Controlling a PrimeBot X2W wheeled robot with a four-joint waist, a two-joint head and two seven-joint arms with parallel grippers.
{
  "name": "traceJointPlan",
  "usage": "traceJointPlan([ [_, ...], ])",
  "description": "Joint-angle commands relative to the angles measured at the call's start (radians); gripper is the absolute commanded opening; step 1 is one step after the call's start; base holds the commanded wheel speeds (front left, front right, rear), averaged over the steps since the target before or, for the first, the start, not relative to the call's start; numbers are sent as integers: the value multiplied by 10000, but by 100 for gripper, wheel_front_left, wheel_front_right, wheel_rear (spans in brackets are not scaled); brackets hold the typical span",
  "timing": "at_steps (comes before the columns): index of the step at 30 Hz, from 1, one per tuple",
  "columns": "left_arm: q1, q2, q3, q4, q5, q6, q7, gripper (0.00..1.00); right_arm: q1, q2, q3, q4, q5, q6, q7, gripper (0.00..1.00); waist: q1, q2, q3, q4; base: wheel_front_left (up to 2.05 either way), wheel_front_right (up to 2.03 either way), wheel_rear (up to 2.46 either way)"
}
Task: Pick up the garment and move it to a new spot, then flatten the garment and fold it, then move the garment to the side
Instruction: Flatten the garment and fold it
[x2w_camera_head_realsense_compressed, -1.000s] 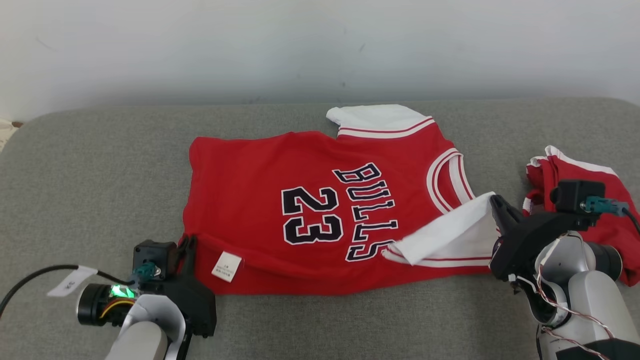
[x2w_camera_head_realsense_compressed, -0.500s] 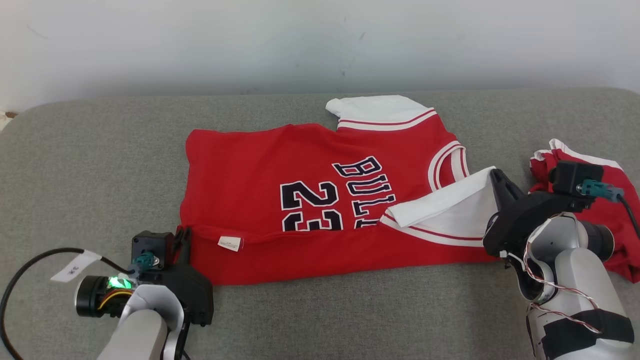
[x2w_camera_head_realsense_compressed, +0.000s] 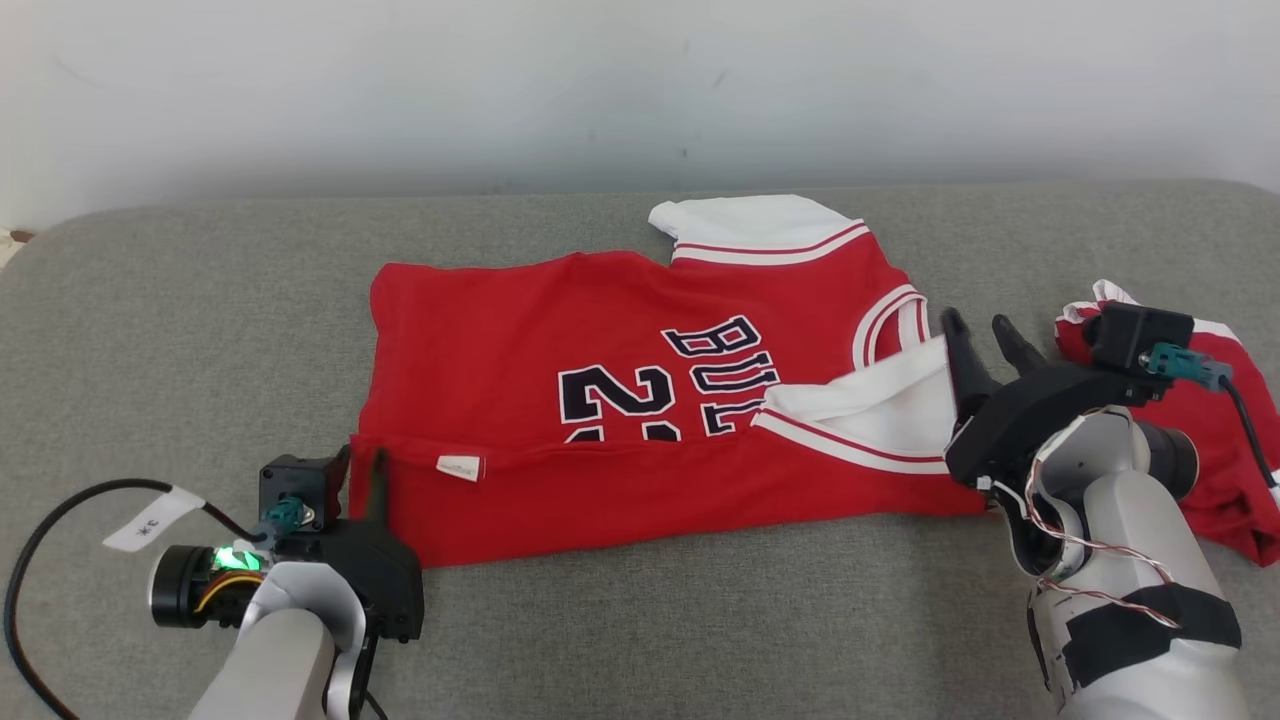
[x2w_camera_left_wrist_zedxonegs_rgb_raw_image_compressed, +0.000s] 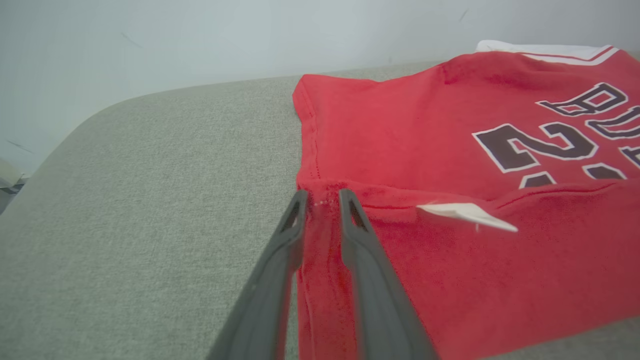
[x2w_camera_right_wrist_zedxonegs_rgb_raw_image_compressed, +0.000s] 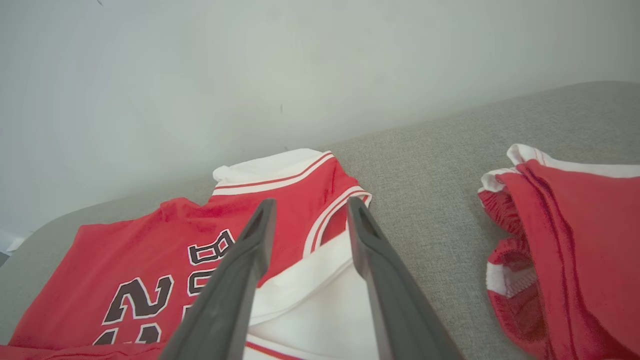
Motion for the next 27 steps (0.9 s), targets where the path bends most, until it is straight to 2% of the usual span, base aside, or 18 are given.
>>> traceJointPlan([
  [1, -46, -45, -6, 89, -30, -7, -90, 100, -174, 33, 94, 86, -24, 9, -136, 100, 0, -1, -14, 30, 0, 0, 0],
  [5, 218, -134, 18, 432, -186, -50, -335, 100, -200, -83, 261, 415, 32, 9, -425, 100, 0, -1, -207, 182, 0, 0, 0],
  [11, 887, -162, 69, 652, -547, -178, -255, 100, 613, -373, 302, 339, -466, 9, 551, 100, 0, -1, -460, 338, 0, 0, 0],
  [18, 881, -204, 16, 729, -673, -287, -136, 100, 1431, -275, -626, -46, -1423, 9, 988, 100, 0, -1, -329, 294, 0, 0, 0],
  [27, 476, -297, -14, 1005, -780, -299, -127, 100, 1264, 59, -1446, 291, -2421, 9, 1461, 100, 0, -1, -13, 296, 0, 0, 0],
])
